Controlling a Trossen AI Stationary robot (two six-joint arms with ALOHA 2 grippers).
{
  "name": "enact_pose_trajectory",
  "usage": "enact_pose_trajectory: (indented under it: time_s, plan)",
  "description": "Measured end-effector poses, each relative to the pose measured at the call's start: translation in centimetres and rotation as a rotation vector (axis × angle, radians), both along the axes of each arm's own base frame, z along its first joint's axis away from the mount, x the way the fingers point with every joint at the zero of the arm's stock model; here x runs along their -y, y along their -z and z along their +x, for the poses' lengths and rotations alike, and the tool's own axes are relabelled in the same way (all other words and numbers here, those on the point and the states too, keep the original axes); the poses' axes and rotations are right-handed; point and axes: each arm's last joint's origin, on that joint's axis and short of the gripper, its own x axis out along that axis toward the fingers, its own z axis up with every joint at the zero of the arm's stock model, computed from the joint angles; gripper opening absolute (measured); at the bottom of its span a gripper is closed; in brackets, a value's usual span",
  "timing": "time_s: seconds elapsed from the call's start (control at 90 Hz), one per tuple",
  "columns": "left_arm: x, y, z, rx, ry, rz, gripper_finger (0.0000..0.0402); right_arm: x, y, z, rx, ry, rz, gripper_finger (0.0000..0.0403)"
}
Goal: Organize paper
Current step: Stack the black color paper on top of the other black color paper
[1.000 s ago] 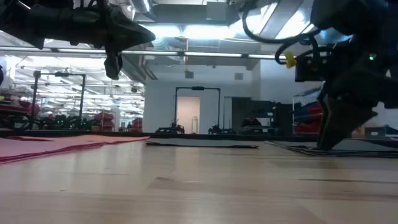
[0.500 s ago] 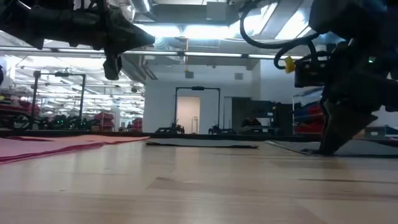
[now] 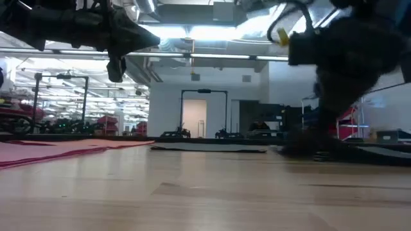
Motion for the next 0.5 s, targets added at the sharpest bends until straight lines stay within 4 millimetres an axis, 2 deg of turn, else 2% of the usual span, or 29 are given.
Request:
enact_pose_trajectory:
  time_s: [0.2,0.5]
  plan:
    - [0.0,-0.2,0.0,0.020,0.000,-0.005,0.0000,1.8,-1.8,1.9,0.078,0.028,-0.071,0.0017]
    - [0.0,-0.2,0.0,0.028,-0.001,-0.035,0.0000,8.2,-3.9,5.2,0.235,-0.019,-0.151,0.0017]
